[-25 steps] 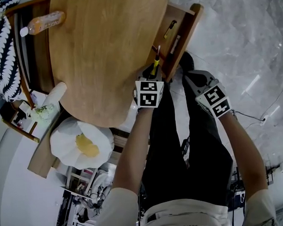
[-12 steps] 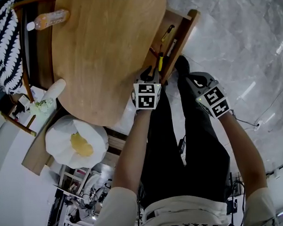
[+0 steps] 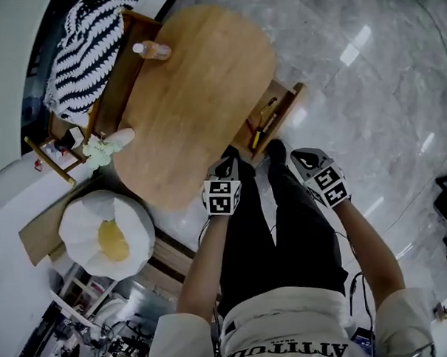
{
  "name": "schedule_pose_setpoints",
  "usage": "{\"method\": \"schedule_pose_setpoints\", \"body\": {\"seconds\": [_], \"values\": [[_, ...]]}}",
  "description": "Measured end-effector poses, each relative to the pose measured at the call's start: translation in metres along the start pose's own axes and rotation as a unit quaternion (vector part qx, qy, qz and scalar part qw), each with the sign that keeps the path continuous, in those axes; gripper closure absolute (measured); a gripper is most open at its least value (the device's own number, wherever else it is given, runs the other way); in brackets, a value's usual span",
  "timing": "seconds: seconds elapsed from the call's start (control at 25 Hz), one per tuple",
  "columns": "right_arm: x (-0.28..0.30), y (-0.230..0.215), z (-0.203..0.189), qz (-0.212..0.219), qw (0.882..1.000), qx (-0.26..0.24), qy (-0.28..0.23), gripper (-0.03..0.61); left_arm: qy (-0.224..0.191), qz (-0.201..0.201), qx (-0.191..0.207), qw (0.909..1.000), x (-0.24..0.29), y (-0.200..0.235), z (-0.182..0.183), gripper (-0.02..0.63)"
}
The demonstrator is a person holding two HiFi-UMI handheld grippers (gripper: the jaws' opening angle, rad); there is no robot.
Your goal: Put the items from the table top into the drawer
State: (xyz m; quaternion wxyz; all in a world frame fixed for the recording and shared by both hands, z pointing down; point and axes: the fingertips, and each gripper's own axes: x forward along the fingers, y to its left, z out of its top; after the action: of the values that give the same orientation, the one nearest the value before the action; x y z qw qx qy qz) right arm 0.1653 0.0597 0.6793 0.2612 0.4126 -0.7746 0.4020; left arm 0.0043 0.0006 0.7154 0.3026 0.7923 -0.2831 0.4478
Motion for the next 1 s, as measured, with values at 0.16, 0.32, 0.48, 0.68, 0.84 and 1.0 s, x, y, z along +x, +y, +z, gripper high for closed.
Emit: {"method": "schedule_pose_setpoints", "body": {"seconds": [0.16,0.32,0.48,0.68,0.84,1.0], "values": [[-0.037,0.007,0.038,0.004,1.0,-0.009,-0.008,0.558,-0.044,0.008,-0.026,0.9987,-0.064,-0.01,0.023,0.592],[-0.063,0.038,0.063,0.018,0.999,-0.051,-0.01,0.558,-0.095,0.021,-0.053,0.9939,-0.126,-0.015,0.032,0.594],[-0.079,0.074,0.098,0.029,0.995,-0.094,-0.022,0.558,-0.139,0.035,-0.077,0.9868,-0.186,-0.011,0.032,0.594],[-0.102,0.107,0.129,0.026,0.99,-0.131,-0.042,0.558,-0.174,0.063,-0.103,0.9773,-0.248,-0.003,0.016,0.594],[-0.115,0.132,0.134,0.019,0.987,-0.153,-0.05,0.558,-0.207,0.076,-0.124,0.9675,-0.294,0.004,-0.002,0.594],[-0.124,0.155,0.131,0.008,0.983,-0.173,-0.058,0.558,-0.231,0.079,-0.13,0.9609,-0.328,0.005,-0.024,0.594]]}}
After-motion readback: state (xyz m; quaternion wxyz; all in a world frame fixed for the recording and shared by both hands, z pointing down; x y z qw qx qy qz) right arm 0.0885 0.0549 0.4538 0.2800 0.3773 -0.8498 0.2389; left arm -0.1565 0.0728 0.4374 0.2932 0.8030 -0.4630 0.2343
